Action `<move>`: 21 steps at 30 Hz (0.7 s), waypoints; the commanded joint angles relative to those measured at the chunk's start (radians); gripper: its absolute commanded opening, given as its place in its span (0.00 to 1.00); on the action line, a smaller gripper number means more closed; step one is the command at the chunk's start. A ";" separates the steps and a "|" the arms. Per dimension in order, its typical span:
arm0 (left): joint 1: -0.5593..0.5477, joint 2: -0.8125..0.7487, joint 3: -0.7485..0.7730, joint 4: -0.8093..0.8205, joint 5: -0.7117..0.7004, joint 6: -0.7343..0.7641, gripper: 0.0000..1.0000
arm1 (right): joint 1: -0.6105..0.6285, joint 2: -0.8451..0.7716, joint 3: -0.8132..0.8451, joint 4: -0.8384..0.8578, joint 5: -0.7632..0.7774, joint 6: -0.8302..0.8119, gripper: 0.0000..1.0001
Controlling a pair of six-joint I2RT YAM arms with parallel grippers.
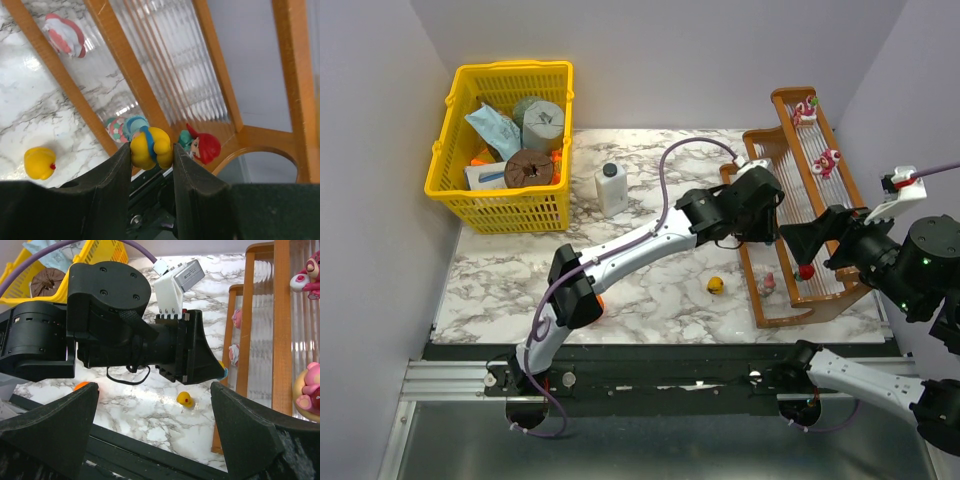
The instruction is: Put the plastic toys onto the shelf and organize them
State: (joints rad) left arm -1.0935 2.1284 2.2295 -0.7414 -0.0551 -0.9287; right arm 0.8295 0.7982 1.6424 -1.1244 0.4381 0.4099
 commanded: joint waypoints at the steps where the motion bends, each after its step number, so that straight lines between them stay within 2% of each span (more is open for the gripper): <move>1: -0.005 0.066 0.094 0.023 0.011 -0.009 0.00 | -0.003 -0.019 -0.012 -0.021 0.027 0.004 1.00; 8: -0.005 0.139 0.188 0.017 -0.019 -0.002 0.00 | -0.004 -0.034 -0.023 -0.031 0.034 0.017 1.00; 21: -0.005 0.156 0.205 0.019 -0.071 0.036 0.01 | -0.003 -0.024 -0.033 -0.034 0.028 0.009 1.00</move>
State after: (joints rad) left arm -1.0946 2.2807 2.4012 -0.7269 -0.0772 -0.9218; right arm 0.8295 0.7712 1.6173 -1.1404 0.4480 0.4202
